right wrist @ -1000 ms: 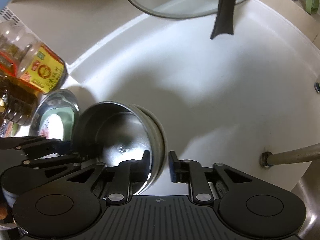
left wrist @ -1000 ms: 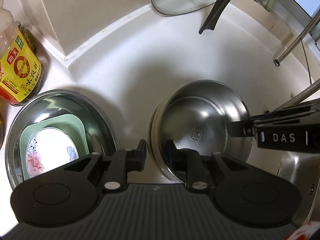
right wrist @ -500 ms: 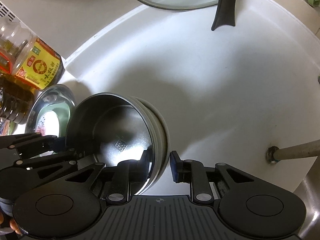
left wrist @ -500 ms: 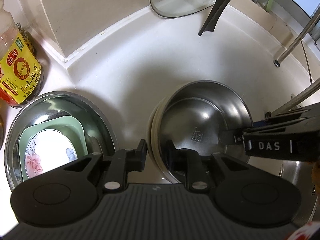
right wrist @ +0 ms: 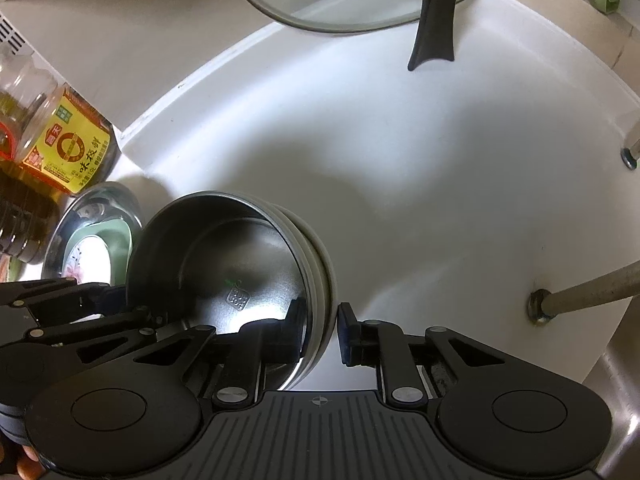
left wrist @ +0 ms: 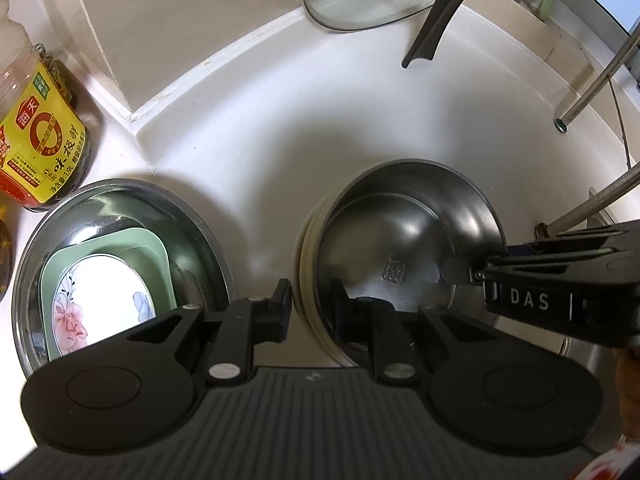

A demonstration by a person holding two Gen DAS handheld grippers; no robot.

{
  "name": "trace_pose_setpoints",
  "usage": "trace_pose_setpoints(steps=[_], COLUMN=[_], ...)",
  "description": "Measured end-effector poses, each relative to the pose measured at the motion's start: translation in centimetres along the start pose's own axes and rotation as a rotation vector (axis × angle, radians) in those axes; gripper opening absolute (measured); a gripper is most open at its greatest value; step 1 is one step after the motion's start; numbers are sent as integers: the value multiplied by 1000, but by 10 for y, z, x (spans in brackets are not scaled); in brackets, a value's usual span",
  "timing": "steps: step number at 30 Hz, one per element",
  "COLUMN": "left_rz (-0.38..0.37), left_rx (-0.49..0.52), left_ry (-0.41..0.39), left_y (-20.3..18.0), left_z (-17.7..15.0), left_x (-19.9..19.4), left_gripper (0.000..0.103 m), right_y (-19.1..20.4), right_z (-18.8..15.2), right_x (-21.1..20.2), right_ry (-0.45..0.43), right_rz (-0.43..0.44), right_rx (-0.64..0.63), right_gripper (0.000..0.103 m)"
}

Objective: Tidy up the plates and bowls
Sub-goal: 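Lift the steel pot and white bowls together with both tools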

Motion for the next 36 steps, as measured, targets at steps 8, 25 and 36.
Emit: trace_pose_setpoints(steps=[8, 25, 36], left_rz=[11, 19, 16], left_rx=[6, -3, -38], left_ry=[-2, -10, -20], left_y=[-1, 0, 5], left_z=[-2, -2, 1], left_x=[-1, -5, -15], left_gripper=[18, 19, 19], right_y=[0, 4, 10], right_z=[1, 2, 9], right_x=[1, 2, -4], right_ry=[-8, -22, -38], right_rz=[3, -10, -7], right_rx=[-11, -41, -64], right_gripper=[17, 14, 14])
Point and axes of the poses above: each gripper's, at about its wrist camera, not at the fingertips, and x roughly the way its jaws point, y to its left, z to its top, the point moved 4 cm from there along x, roughly the way its jaws point, and after that the axes turned 12 degrees about -x, right-handed, at the moved point
